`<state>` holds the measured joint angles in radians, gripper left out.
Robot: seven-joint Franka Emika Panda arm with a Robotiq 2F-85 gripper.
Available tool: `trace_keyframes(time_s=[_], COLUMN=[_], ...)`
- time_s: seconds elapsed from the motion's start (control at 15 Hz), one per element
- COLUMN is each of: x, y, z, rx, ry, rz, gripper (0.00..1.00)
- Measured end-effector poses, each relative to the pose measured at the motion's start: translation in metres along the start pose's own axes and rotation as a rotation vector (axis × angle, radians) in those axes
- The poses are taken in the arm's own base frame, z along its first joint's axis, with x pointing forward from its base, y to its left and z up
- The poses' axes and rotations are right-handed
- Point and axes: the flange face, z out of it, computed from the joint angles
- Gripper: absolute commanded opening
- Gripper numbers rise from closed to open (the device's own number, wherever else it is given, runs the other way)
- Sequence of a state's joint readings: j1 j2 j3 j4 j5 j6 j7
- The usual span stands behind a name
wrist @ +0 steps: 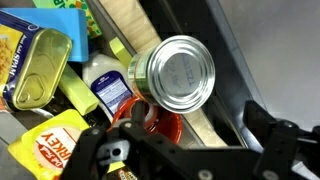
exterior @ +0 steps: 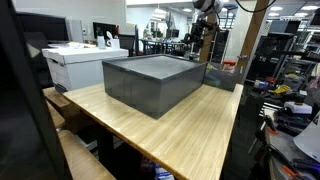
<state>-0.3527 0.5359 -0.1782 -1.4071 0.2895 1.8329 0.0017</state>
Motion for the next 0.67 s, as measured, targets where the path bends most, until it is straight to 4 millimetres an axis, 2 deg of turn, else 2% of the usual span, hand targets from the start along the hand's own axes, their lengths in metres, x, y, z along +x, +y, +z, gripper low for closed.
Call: trace_keyframes(time_s=[0.27,0.67], x=[0.007,0.009], y=[-0.003,-0.002], z=[0.018,0.019], rx=[-0.003,-0.005], ry=[-0.027,-0.028], rz=[-0.006,-0.005], gripper=[1.0,1.0])
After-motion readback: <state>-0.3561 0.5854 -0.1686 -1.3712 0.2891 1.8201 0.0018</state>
